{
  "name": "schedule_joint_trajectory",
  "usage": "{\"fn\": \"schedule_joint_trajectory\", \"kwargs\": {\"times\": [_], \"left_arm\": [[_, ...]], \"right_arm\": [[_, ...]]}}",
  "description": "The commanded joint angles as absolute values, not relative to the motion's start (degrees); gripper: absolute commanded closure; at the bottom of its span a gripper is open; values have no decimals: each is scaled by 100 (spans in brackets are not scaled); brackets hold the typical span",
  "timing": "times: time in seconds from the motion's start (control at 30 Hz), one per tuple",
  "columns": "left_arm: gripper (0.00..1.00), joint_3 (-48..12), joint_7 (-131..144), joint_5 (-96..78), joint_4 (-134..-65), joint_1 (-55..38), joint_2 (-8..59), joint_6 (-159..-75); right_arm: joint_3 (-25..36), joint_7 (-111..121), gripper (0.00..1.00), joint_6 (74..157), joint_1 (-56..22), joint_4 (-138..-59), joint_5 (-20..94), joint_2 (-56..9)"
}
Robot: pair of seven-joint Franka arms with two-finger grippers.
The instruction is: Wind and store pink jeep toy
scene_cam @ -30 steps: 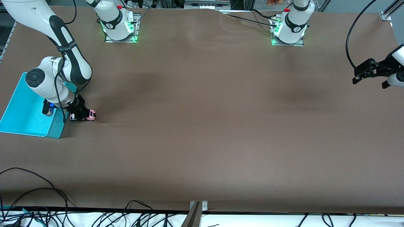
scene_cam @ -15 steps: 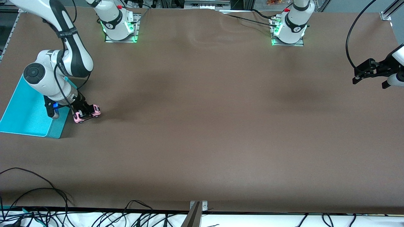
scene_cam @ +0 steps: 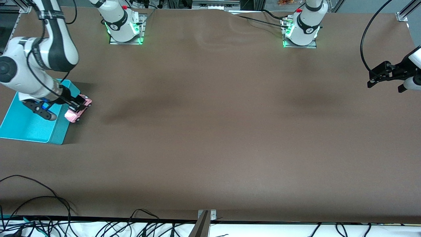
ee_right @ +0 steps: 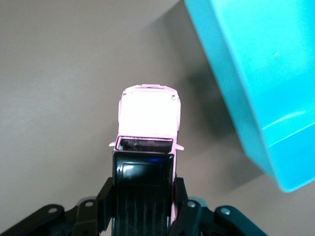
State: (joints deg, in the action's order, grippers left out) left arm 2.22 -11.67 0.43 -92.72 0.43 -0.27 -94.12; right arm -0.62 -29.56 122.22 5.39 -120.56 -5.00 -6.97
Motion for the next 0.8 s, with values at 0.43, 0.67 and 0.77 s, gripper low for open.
{"fn": "schedule_joint_trajectory", "kwargs": {"times": [0.43,0.67,0.77], "left_arm": [[0,211,-1143,-9,-9070,70,62,-9272],[0,211,-1143,-9,-9070,70,62,-9272],[0,211,-1143,-9,-9070,70,62,-9272]], "right_arm": [[1731,114,100,12454,580,-11962,-1097,-958],[1924,62,100,12612,642,-12006,-1512,-1309],[2074,114,100,12761,668,-12050,-1547,-1485]]}}
